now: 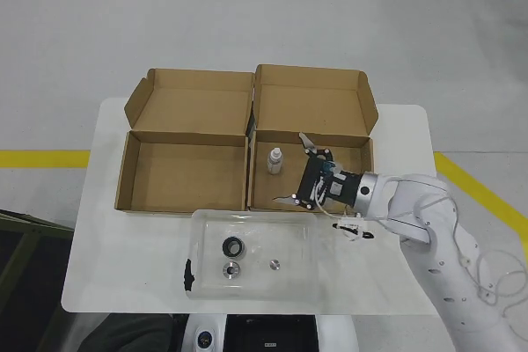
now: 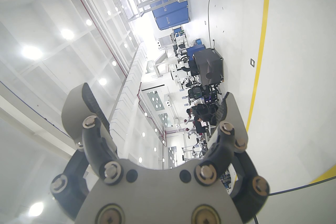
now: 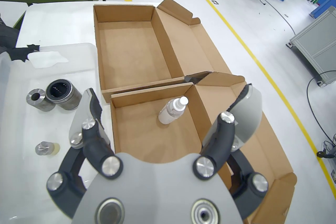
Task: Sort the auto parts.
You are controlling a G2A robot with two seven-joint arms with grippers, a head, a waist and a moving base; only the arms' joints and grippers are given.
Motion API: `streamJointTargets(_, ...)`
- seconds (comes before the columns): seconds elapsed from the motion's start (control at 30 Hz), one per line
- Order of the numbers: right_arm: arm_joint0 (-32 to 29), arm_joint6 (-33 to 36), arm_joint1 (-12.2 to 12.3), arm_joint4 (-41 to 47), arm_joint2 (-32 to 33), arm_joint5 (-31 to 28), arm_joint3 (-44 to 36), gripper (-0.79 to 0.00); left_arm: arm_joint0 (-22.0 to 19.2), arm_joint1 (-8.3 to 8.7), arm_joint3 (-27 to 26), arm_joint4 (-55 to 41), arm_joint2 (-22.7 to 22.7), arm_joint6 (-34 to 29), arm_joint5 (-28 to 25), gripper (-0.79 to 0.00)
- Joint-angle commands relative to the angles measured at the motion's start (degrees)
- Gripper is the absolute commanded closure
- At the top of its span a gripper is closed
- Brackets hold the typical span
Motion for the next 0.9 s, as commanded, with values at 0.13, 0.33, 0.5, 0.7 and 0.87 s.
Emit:
streamJointTargets(0.13,-4.47,1.81,0.75,-1.01,0.11,-2.64,-4.04,-0.785,0.00,0.00,0.00,0.00,0.00,0.00,0.00,-0.785)
streamJointTargets(0.33,-7.83,4.38,1.27,-2.41,-1.82,-4.61,-6.07,-0.785,0.00,0.00,0.00,0.00,0.00,0.00,0.00,-0.785)
streamJointTargets(0.5,-8.56,9.38,1.75,-2.93,-3.21,-7.10,-6.76,-0.785,0.00,0.00,0.00,0.00,0.00,0.00,0.00,-0.785)
streamJointTargets(0.7,-9.41,14.27,2.25,-3.60,-4.62,-7.93,-8.25,-0.785,0.00,0.00,0.00,0.00,0.00,0.00,0.00,-0.785)
streamJointTargets(0.87,-10.17,16.83,2.45,-5.50,-7.45,-8.33,-8.44,-0.785,0.00,0.00,0.00,0.00,0.00,0.00,0.00,-0.785)
